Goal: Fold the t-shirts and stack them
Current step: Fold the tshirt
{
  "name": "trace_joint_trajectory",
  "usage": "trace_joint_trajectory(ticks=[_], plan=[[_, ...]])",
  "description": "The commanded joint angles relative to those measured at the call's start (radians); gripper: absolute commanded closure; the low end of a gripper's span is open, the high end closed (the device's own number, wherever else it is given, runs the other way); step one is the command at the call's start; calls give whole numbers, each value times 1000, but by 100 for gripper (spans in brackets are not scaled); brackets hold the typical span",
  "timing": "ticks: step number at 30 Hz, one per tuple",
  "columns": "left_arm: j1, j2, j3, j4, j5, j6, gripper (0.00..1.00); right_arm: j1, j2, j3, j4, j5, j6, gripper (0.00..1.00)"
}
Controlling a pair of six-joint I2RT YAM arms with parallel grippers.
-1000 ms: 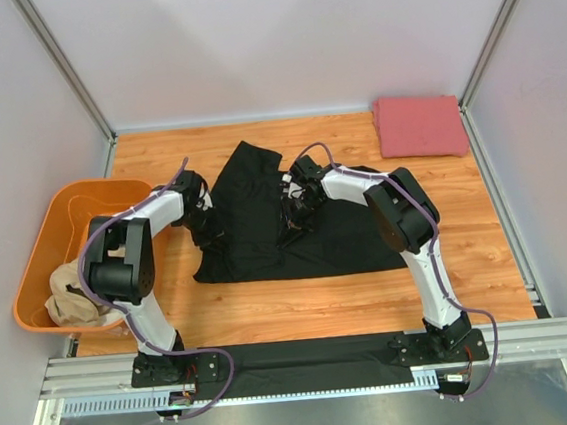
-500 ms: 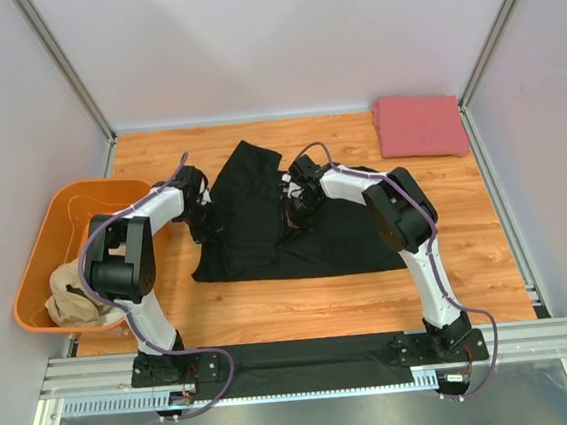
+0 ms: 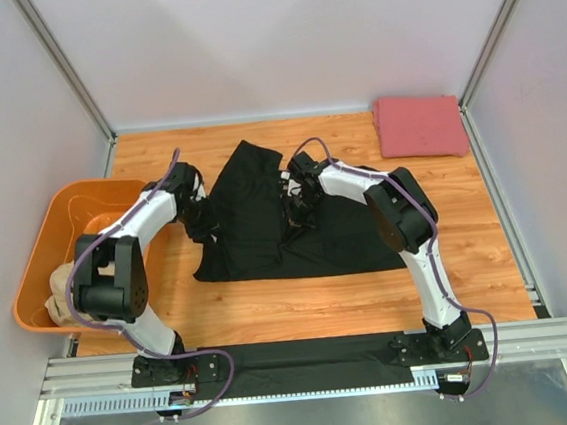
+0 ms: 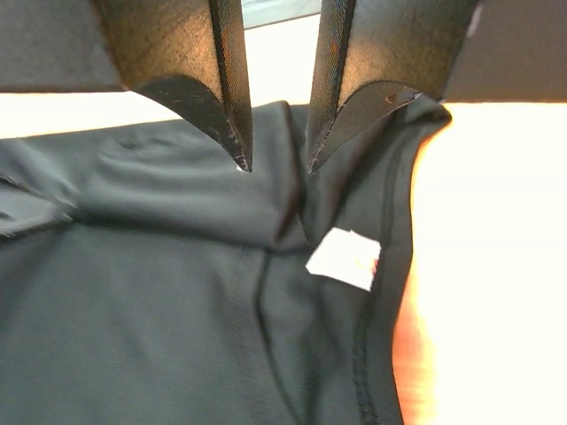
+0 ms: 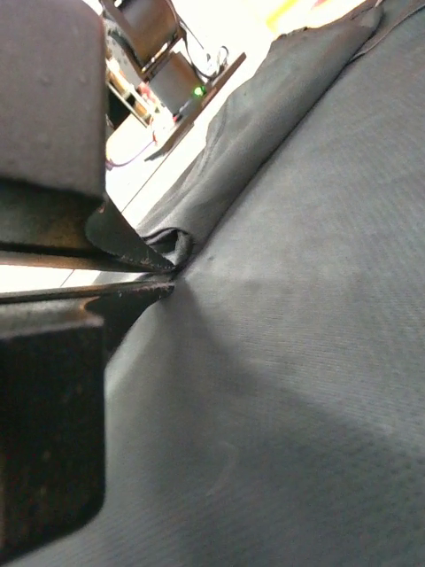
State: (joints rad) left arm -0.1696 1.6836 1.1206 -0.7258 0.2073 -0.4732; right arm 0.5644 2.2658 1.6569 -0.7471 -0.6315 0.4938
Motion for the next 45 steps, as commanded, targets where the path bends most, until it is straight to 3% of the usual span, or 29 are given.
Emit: trace_joint_trajectory(ticks=[1, 3, 9, 15, 24, 26, 31, 36, 40, 45], plan=[[2, -126, 7, -35, 6, 7, 62, 6, -89, 63, -78, 70, -67, 90], [2, -177, -5, -34, 26, 1, 64, 9, -100, 78, -101, 55, -72, 89], [-22, -190, -114, 72, 129, -59, 86, 64, -117, 90, -94, 21, -44, 84], [-57, -128, -183, 129, 70, -74, 88, 120, -75, 37, -12, -30, 18, 84], [-59, 11, -183, 45, -57, -1, 88, 120, -46, -85, -11, 72, -41, 85], [-59, -40, -164, 17, -69, 24, 88, 120, -78, -85, -34, 93, -55, 84], [-85, -235, -131, -50, -60, 22, 69, 104, -263, -117, -87, 154, -61, 73], [-128, -328, -137, -26, 39, -36, 67, -17, -422, -265, -117, 231, -54, 59], [-146, -250, -191, 54, 87, -68, 69, -197, -508, -431, -117, 301, -49, 57], [-148, -157, -205, 140, 115, -84, 72, -371, -591, -517, -81, 375, -63, 56]])
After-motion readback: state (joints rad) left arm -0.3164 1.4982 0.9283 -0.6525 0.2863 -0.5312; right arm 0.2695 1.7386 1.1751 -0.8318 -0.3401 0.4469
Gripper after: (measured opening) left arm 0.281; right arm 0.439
